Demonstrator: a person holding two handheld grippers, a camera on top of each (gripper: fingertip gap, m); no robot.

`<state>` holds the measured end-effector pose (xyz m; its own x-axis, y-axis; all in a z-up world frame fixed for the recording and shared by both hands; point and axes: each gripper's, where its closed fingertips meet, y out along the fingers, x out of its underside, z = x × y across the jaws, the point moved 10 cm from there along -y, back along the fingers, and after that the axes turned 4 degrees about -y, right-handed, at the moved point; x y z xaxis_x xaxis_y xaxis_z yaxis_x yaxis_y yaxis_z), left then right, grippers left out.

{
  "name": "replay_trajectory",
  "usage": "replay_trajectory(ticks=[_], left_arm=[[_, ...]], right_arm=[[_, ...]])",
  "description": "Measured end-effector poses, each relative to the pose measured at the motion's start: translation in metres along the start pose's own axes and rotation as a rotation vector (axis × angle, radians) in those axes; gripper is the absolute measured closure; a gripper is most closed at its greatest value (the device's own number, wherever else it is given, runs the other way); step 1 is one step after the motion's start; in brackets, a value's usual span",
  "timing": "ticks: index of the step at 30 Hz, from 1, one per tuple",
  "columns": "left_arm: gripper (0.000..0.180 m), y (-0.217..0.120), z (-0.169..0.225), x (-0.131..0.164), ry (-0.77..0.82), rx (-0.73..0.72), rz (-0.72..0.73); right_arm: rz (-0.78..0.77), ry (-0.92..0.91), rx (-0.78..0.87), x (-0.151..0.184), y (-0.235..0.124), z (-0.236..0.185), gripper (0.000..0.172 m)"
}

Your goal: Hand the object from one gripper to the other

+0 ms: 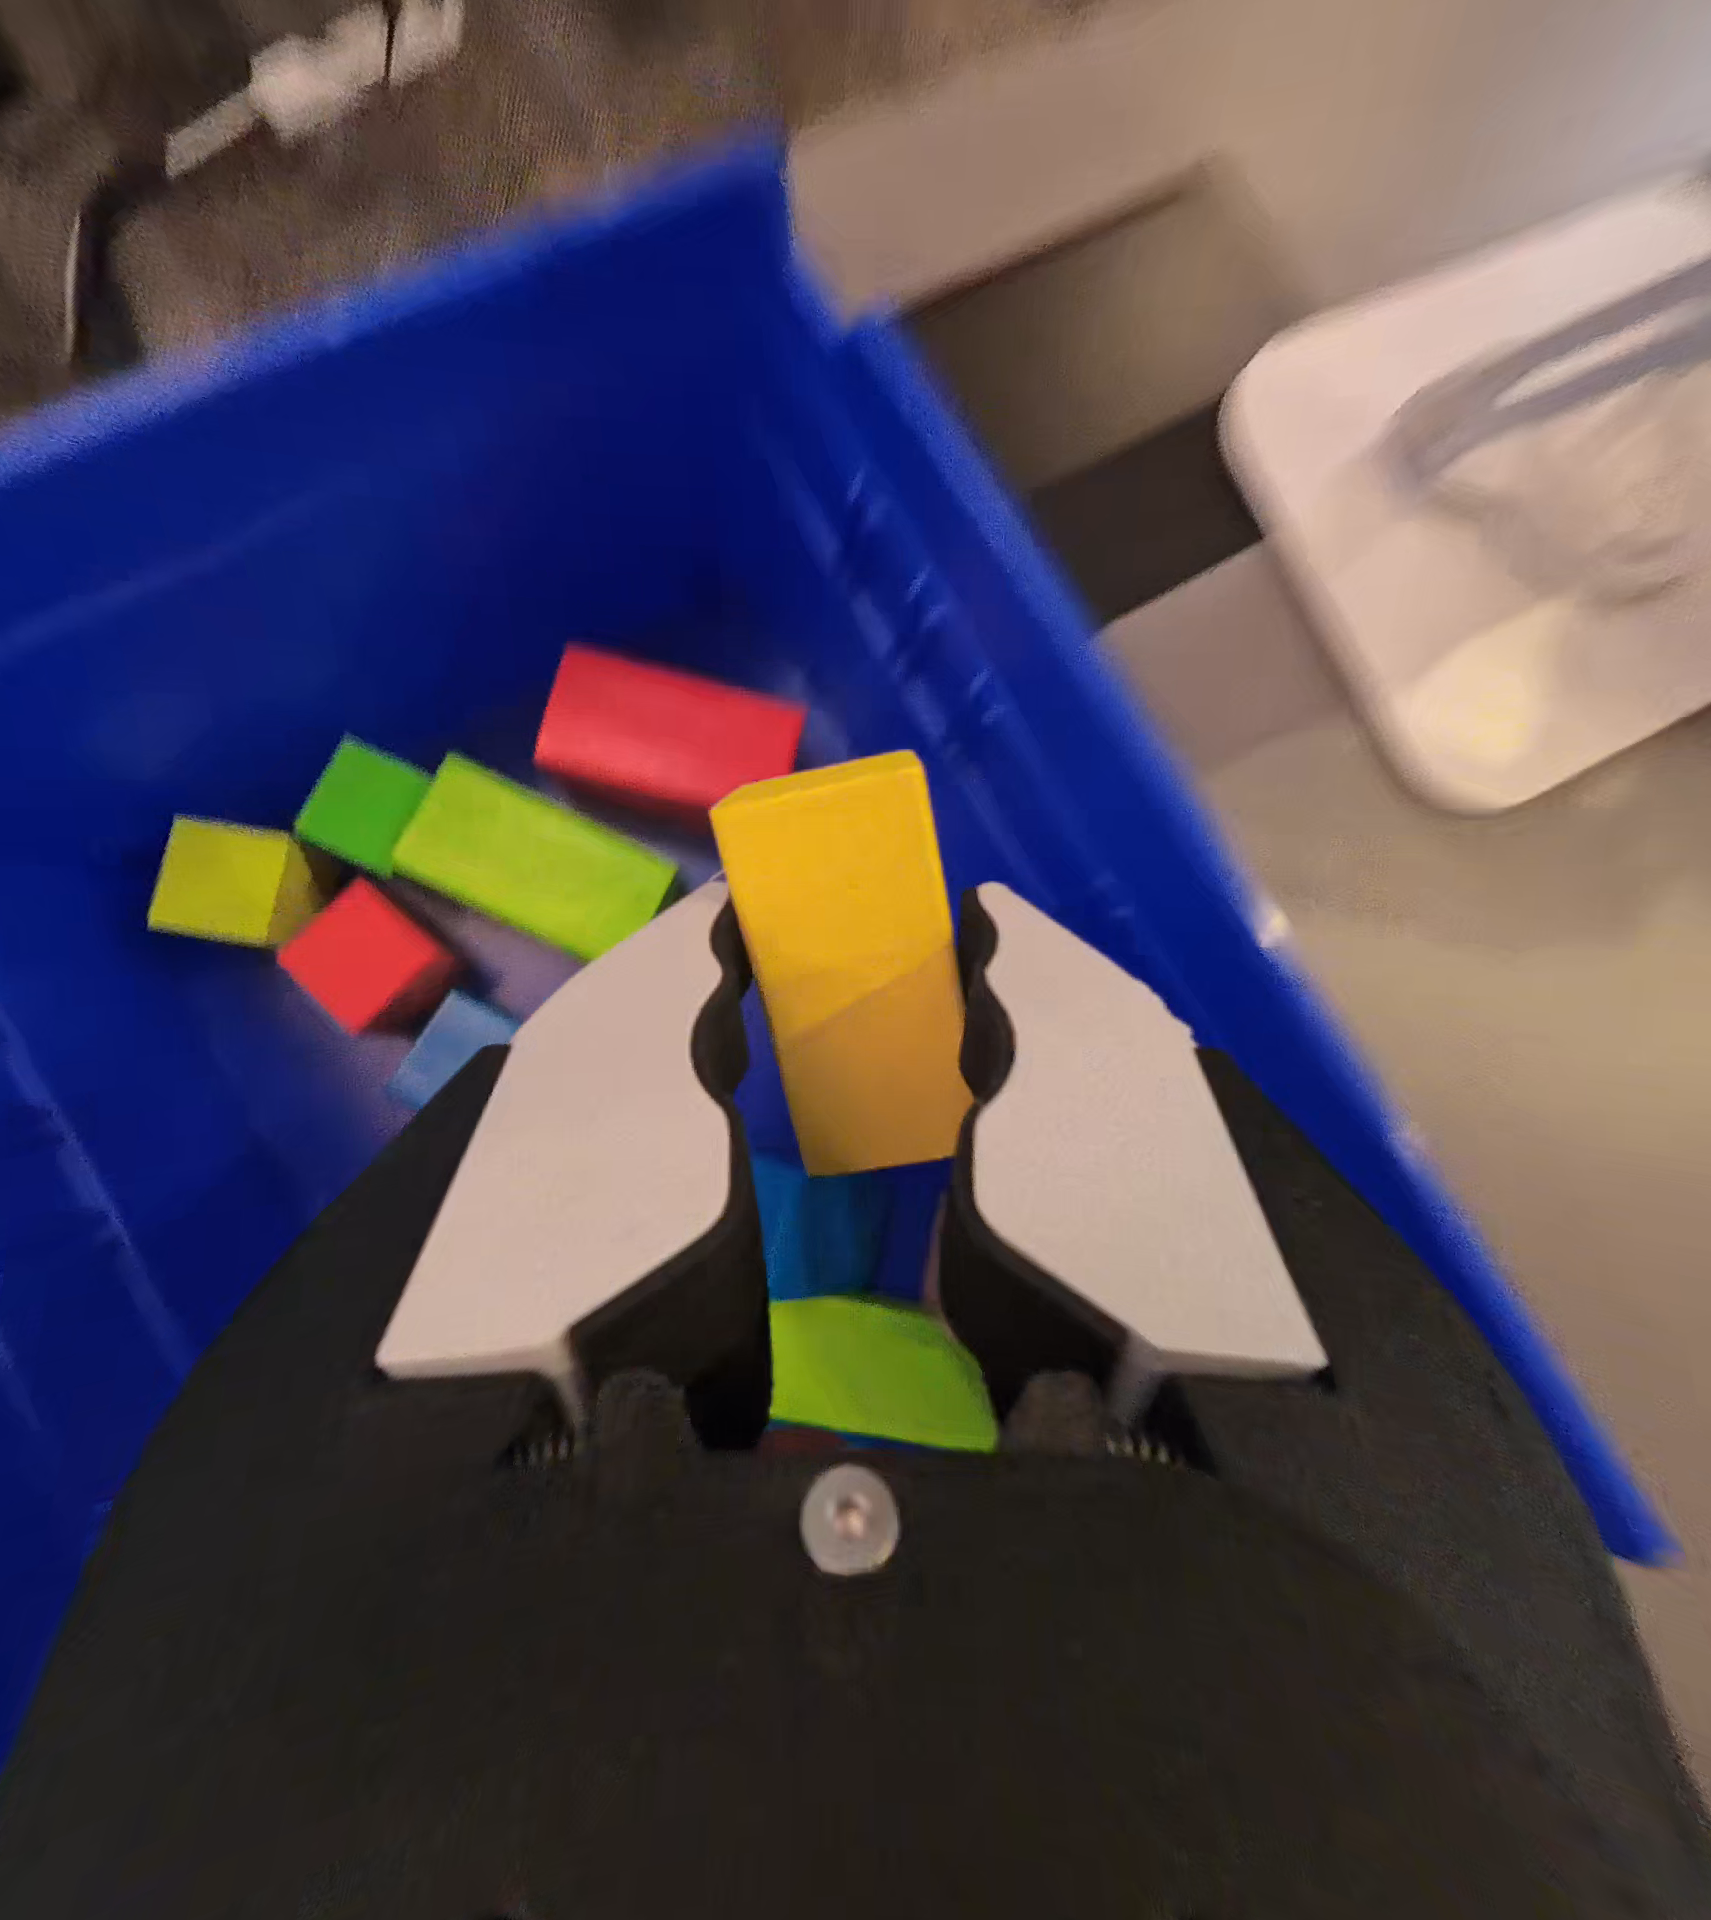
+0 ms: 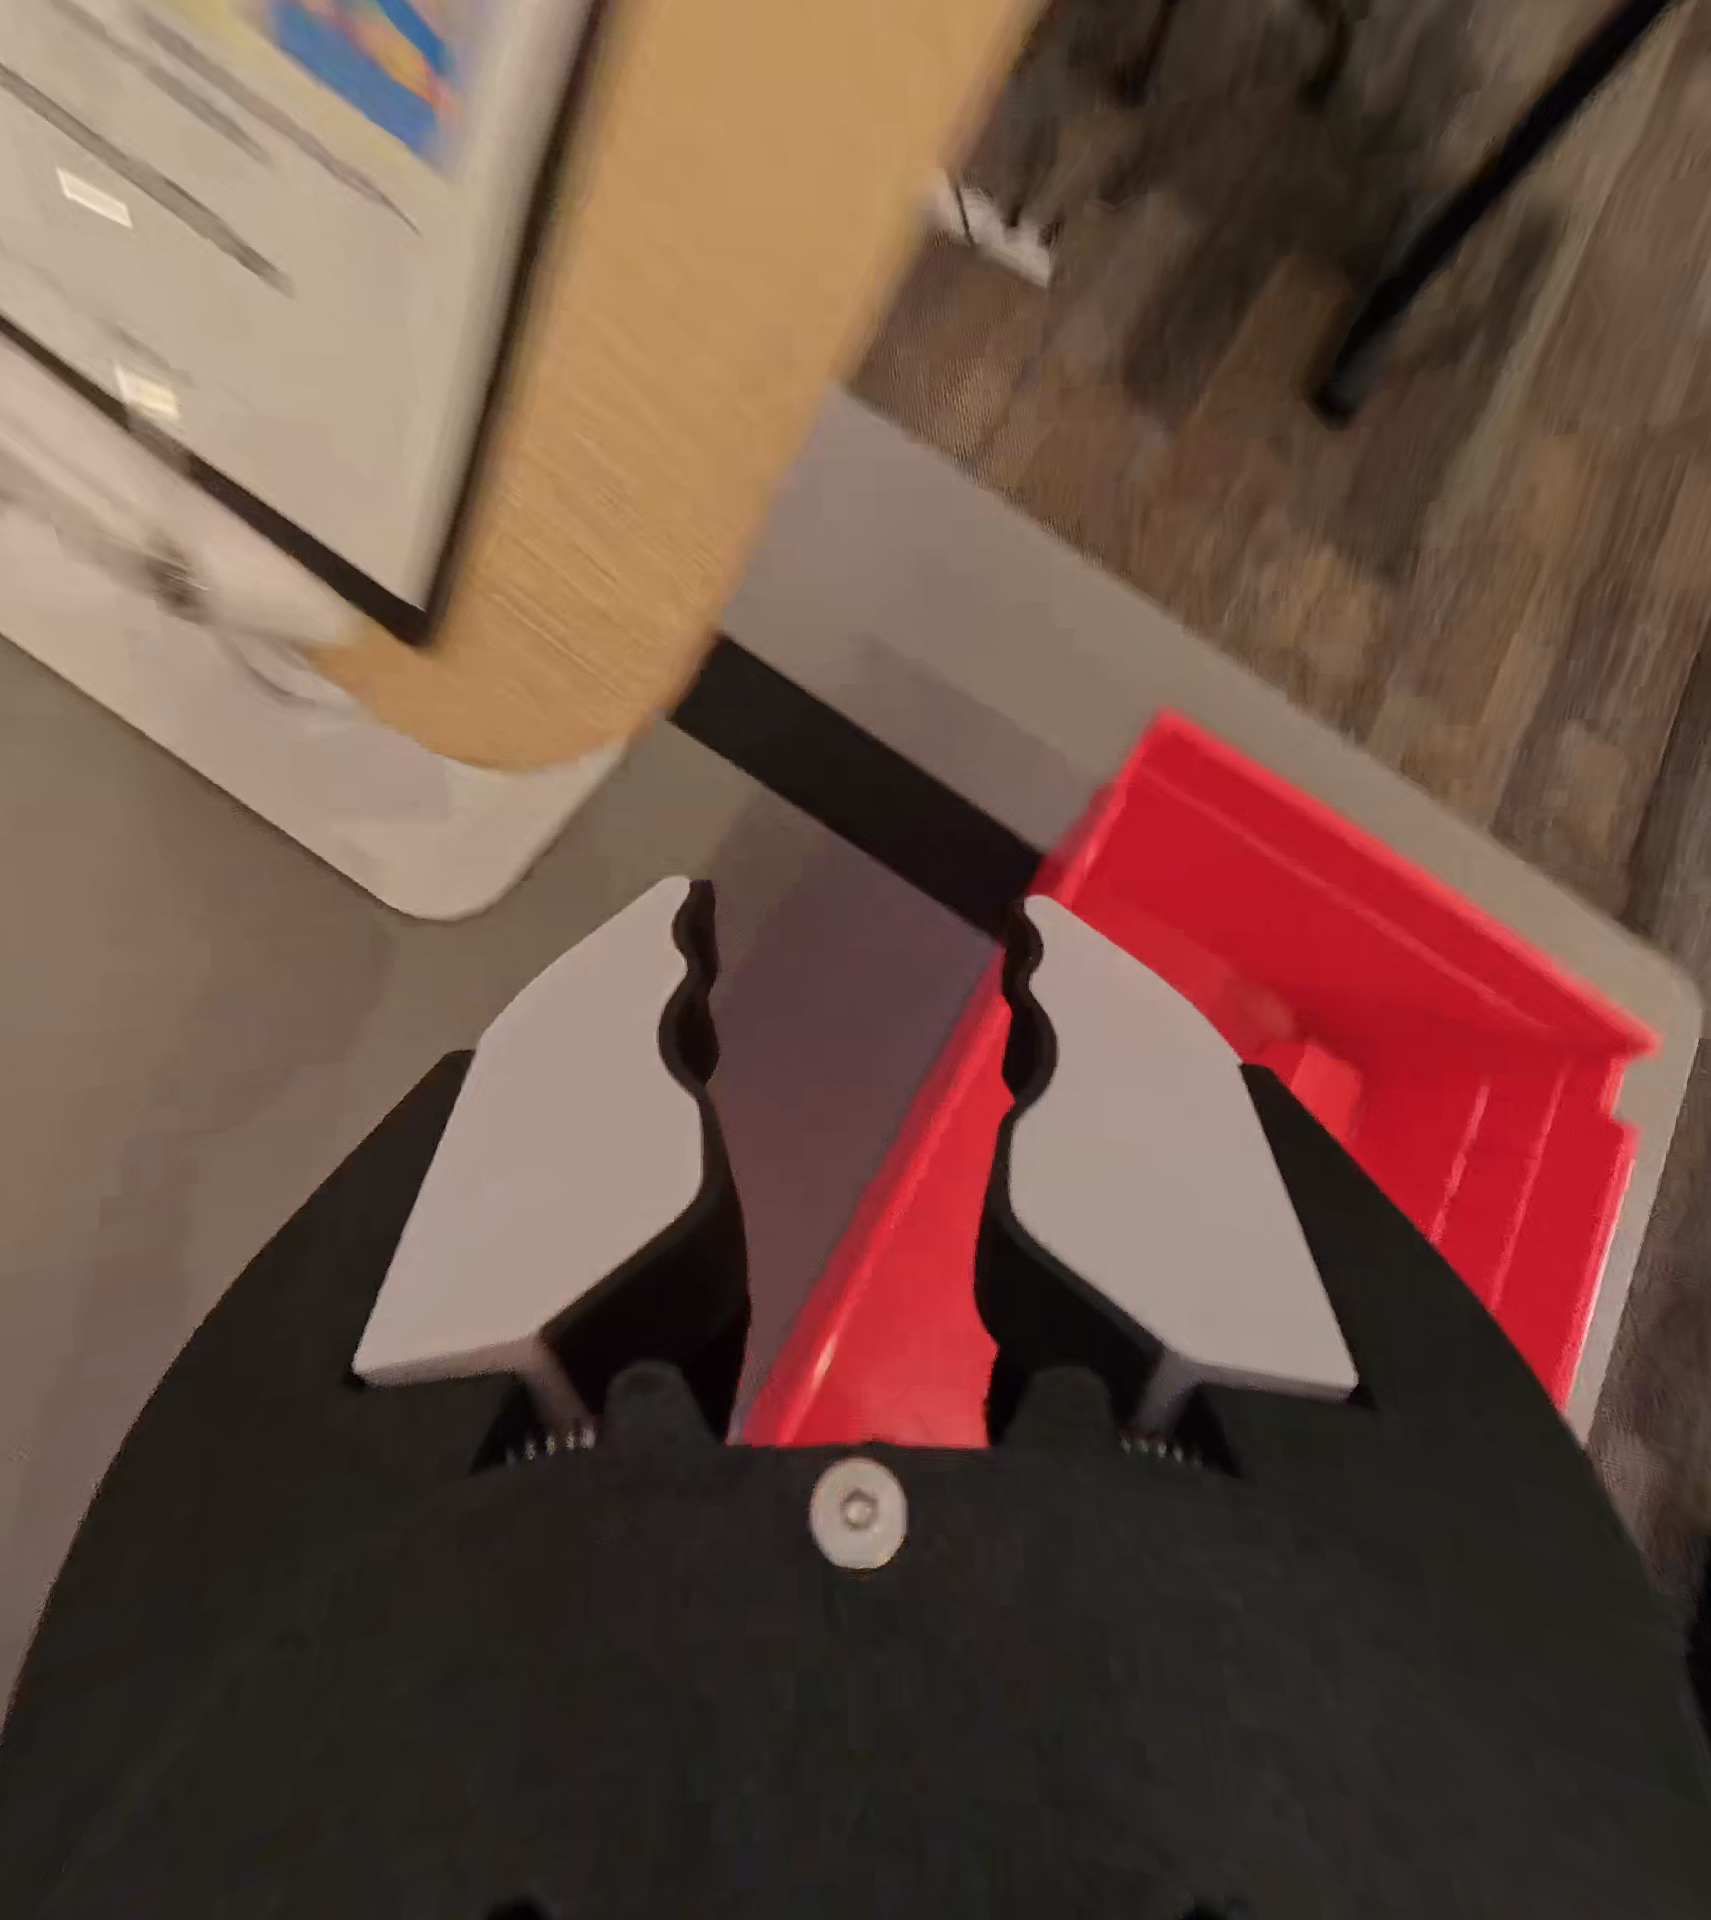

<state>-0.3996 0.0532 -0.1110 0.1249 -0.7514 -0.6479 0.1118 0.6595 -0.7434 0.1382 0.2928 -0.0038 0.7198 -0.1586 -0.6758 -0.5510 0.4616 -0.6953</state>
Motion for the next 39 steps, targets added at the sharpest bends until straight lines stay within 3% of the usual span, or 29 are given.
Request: replay_trajectory(ticks=[4,8,13,17,28,39], left_arm=[[0.142,-0.057,0.024,-0.022,-0.009,0.299,0.355],[0.142,-0.092,0.068,-0.043,0.019,0.637,0.579],[0.143,-0.084,0.14,-0.064,0.054,1.027,0.607],[0.143,-0.067,0.187,-0.068,0.072,1.305,0.555],[0.142,-0.049,0.216,-0.066,0.066,1.52,0.522],[0.138,-0.052,0.228,-0.065,0.079,1.614,0.56]], right_arm=[[0.317,-0.199,-0.075,-0.046,-0.037,-0.054,0.109],[0.582,-0.444,-0.176,-0.089,-0.045,-0.137,0.101],[0.804,-0.778,-0.115,-0.119,-0.027,-0.225,0.097],[0.843,-0.854,-0.074,-0.134,-0.019,-0.242,0.09],[0.855,-0.958,-0.116,-0.133,-0.028,-0.24,0.102],[0.864,-0.848,-0.16,-0.124,-0.052,-0.231,0.102]])
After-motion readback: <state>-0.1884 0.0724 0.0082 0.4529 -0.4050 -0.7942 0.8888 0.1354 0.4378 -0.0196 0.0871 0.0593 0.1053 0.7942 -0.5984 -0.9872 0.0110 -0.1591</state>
